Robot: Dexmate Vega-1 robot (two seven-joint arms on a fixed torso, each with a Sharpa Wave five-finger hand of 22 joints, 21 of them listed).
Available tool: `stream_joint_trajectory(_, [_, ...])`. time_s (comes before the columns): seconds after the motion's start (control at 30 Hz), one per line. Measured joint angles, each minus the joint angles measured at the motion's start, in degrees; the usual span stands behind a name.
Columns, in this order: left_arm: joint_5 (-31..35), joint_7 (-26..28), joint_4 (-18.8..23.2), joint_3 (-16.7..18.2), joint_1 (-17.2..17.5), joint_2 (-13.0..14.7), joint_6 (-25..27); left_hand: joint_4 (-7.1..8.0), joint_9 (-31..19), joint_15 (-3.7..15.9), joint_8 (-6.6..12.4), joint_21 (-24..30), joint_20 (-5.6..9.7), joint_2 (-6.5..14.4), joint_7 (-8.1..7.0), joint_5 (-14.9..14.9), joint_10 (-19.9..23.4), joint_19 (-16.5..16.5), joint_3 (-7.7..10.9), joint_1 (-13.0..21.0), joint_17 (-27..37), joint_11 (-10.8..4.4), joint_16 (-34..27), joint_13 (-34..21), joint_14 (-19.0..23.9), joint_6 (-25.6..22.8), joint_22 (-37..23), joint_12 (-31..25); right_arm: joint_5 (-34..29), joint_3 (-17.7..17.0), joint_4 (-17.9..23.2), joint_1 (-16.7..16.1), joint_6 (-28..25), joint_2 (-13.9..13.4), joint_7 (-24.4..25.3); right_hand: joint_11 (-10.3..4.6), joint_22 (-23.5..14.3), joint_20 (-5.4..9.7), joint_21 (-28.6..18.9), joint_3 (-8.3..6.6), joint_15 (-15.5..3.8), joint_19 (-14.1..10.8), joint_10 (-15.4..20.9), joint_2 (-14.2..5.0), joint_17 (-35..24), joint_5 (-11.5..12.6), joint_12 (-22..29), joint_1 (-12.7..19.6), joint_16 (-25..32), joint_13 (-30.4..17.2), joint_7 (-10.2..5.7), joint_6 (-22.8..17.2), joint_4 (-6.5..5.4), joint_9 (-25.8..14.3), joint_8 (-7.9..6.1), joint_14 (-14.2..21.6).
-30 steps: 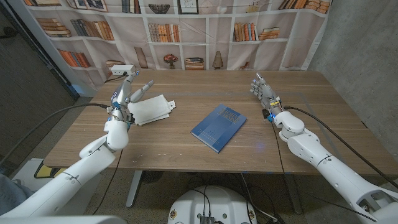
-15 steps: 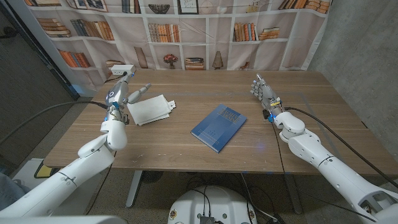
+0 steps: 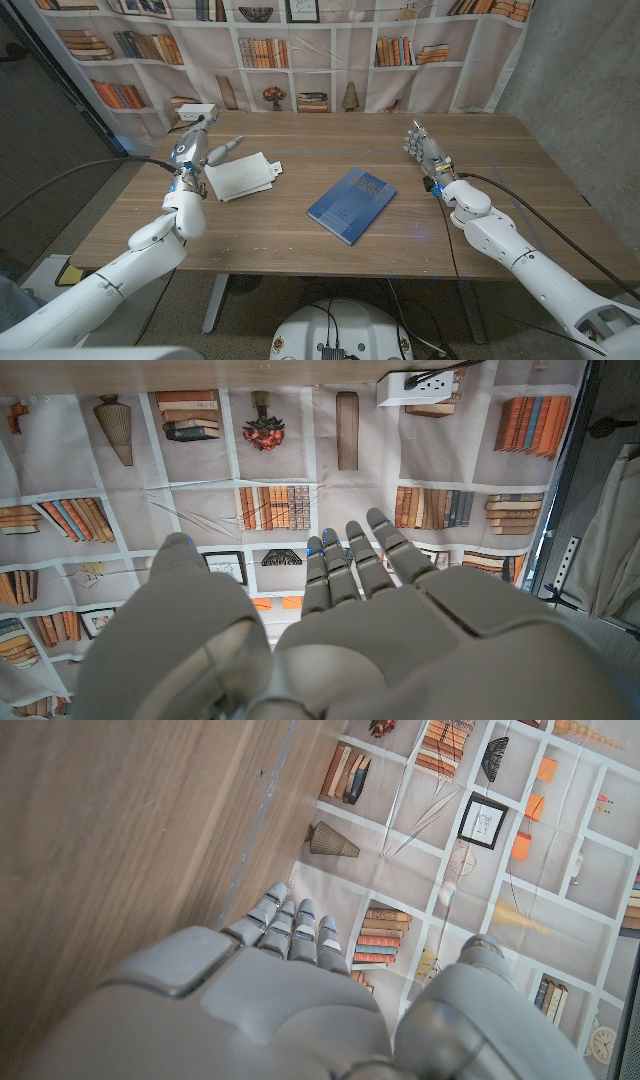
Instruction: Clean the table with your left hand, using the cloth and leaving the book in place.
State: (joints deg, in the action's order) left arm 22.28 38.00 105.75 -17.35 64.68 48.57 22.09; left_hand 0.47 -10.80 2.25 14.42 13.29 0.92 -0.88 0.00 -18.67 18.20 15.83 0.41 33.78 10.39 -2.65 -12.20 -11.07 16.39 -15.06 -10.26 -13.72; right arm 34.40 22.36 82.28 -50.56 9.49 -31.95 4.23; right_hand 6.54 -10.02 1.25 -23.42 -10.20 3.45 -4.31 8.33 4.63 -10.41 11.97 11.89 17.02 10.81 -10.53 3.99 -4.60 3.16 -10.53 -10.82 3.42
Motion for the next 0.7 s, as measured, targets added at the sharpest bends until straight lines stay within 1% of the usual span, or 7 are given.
stream_joint_trajectory(0.23, [1.0, -1.7, 1.5, -1.2, -0.8, 0.8, 4.0, -0.17, 0.0, 0.0, -0.01, 0.0, 0.0, 0.4, 0.0, 0.0, 0.3, 0.0, 0.17, 0.4, 0.0, -0.31, 0.0, 0.0, 0.0, -0.6, -0.1, 0.1, 0.1, -0.2, -0.9, 0.2, 0.4, 0.2, 0.1, 0.09, 0.0, 0.09, 0.0, -0.25, 0.11, -0.1, 0.1, -0.3, 0.0, 0.0, 0.0, 0.3, 0.0, 0.0, 0.0, 0.0, 0.25, 0.0, 0.0, 0.3])
stream_joint_trajectory(0.3, [1.3, -2.4, 2.4, -1.8, -1.0, 1.5, 5.3, -0.4, 0.0, 0.0, -0.23, 0.0, 0.0, 0.7, 0.0, 0.0, 0.1, 0.0, 0.4, 0.8, 0.1, -0.14, 0.4, 0.0, 0.0, -0.6, -0.3, 0.6, 0.1, -0.2, -1.1, 0.4, 0.7, 0.3, 0.1, -0.14, 0.0, 0.2, 0.0, -0.26, 0.11, -0.6, 0.3, -0.53, 0.0, 0.0, 0.0, 0.5, 0.1, 0.0, 0.23, -0.2, 0.26, 0.0, -0.22, 0.5])
stream_joint_trajectory(0.37, [1.5, -2.9, 2.8, -2.0, -1.1, 1.7, 6.3, -0.4, 0.0, 0.1, -0.45, -0.1, -0.02, 0.2, 0.0, 0.0, -0.3, 0.0, 0.4, 1.6, 0.2, -0.23, 0.6, 0.0, -0.2, -0.6, -0.3, 0.7, 0.1, -0.2, -1.4, 0.5, 0.8, 0.4, 0.1, -0.21, 0.0, 0.6, 0.0, -0.48, -0.08, -1.2, 0.4, -0.75, 0.0, 0.0, 0.0, 0.8, 0.2, 0.0, 0.64, -0.6, 0.49, 0.0, -0.21, 0.9])
stream_joint_trajectory(0.43, [1.6, -3.6, 3.0, -2.1, -1.2, 1.9, 7.3, -0.4, 0.0, 0.1, -0.51, -0.4, -0.09, 0.2, -0.13, 0.0, -0.4, -0.5, 0.4, 1.6, 0.2, -0.32, 0.8, 0.0, -0.6, -0.5, -0.3, 0.7, 0.1, -0.2, -1.7, 0.6, 0.8, 0.5, 0.0, -0.21, 0.1, 0.9, 0.0, -0.25, -0.08, -1.5, 0.4, -0.76, 0.0, 0.0, 0.0, 0.8, 0.2, 0.0, 0.73, -0.7, 0.72, 0.0, -0.22, 0.9])
stream_joint_trajectory(0.53, [1.8, -4.3, 3.0, -2.1, -1.2, 1.9, 8.7, -0.87, 0.0, 0.1, -0.68, -0.4, -0.01, 0.4, -0.22, 0.0, -0.7, -0.6, 0.4, 1.7, 0.2, -0.05, 0.8, 0.0, -0.6, -0.4, -0.3, 1.1, 0.1, -0.1, -2.0, 0.7, 0.8, 0.6, 0.0, -0.45, 0.2, 0.9, 0.3, -0.25, -0.08, -1.5, 0.6, -0.94, 0.0, 0.0, 0.0, 0.9, 0.2, 0.0, 0.73, -0.7, 0.9, 0.0, -0.21, 0.9])
stream_joint_trajectory(0.57, [1.8, -4.6, 3.9, -2.6, -1.4, 2.8, 9.1, -0.87, 0.0, 0.1, -0.68, -0.4, -0.01, 0.4, -0.22, 0.0, -0.9, -0.6, 0.4, 1.7, 0.2, -0.23, 1.0, 0.0, -0.6, -0.4, -0.3, 1.1, 0.1, -0.1, -2.1, 0.8, 1.2, 0.7, -0.3, -0.52, 0.2, 0.91, 0.3, -0.34, -0.07, -1.5, 0.7, -1.06, 0.0, 0.0, 0.0, 1.1, 0.2, 0.0, 0.94, -0.9, 0.98, 0.0, -0.21, 0.9])
stream_joint_trajectory(0.7, [2.1, -5.8, 4.5, -2.8, -1.5, 3.4, 10.9, -0.87, 0.0, 0.1, -0.68, -0.4, -0.01, 0.3, -0.09, 0.0, -1.0, -0.6, 0.4, 1.9, 0.1, -0.31, 1.0, 0.0, -0.6, -0.3, -0.3, 1.1, 0.0, 0.0, -2.2, 0.9, 1.2, 0.7, -0.4, -0.52, 0.2, 0.9, 0.3, -0.4, -0.08, -1.5, 0.7, -1.06, 0.0, 0.0, 0.0, 1.1, 0.2, 0.0, 1.03, -1.0, 1.04, 0.0, -0.21, 0.9])
